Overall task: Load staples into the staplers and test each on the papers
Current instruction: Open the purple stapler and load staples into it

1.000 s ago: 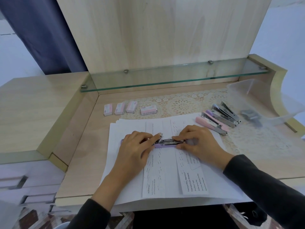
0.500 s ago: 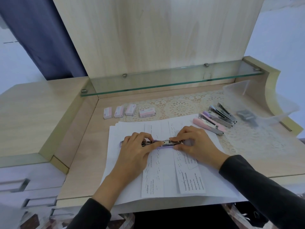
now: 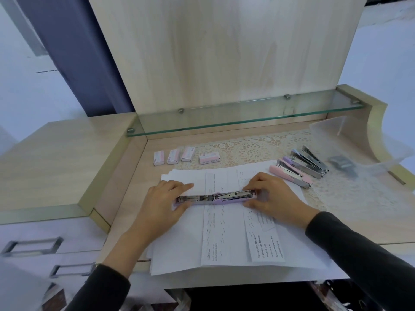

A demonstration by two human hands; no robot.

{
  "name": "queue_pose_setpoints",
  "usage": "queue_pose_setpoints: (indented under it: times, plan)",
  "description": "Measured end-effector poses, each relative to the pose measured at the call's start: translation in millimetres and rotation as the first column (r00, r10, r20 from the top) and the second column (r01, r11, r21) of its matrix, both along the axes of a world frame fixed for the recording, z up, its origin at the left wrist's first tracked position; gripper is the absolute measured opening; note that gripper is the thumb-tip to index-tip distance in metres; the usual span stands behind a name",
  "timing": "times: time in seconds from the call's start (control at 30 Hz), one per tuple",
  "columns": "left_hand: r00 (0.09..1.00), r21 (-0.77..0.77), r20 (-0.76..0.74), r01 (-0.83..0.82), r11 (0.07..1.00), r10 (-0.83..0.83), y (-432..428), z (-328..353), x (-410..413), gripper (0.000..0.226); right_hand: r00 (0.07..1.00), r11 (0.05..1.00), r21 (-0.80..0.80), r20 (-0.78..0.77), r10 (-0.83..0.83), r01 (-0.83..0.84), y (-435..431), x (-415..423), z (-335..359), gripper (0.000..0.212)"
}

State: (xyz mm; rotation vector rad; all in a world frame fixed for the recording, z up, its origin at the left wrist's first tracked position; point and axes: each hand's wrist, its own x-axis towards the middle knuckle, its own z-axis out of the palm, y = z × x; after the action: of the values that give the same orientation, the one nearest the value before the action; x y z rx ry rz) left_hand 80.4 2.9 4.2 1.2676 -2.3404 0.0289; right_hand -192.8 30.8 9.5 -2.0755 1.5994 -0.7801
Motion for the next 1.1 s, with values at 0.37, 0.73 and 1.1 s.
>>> queue_pose_setpoints:
  times: [0.37, 0.73, 1.1]
  plan:
    - [0.992, 0.359, -0.115, -0.007, 0.933, 0.052, -3, 10, 0, 0.029, 0.973, 0.997, 0.069, 0.23, 0.002, -0.019, 5, 11, 18, 0.019]
    - [0.782, 0.515, -0.609, 0.259, 0.817, 0.136, 25, 47, -39, 0.018, 0.749, 0.975, 0.123, 0.66, 0.061, -0.187, 11, 28, 45, 0.025]
    - [0.666, 0.541, -0.702, 0.27, 0.796, 0.251, 30, 48, -59, 0.033, 0.818, 0.786, 0.464, 0.568, 0.091, -0.409, 14, 24, 54, 0.02]
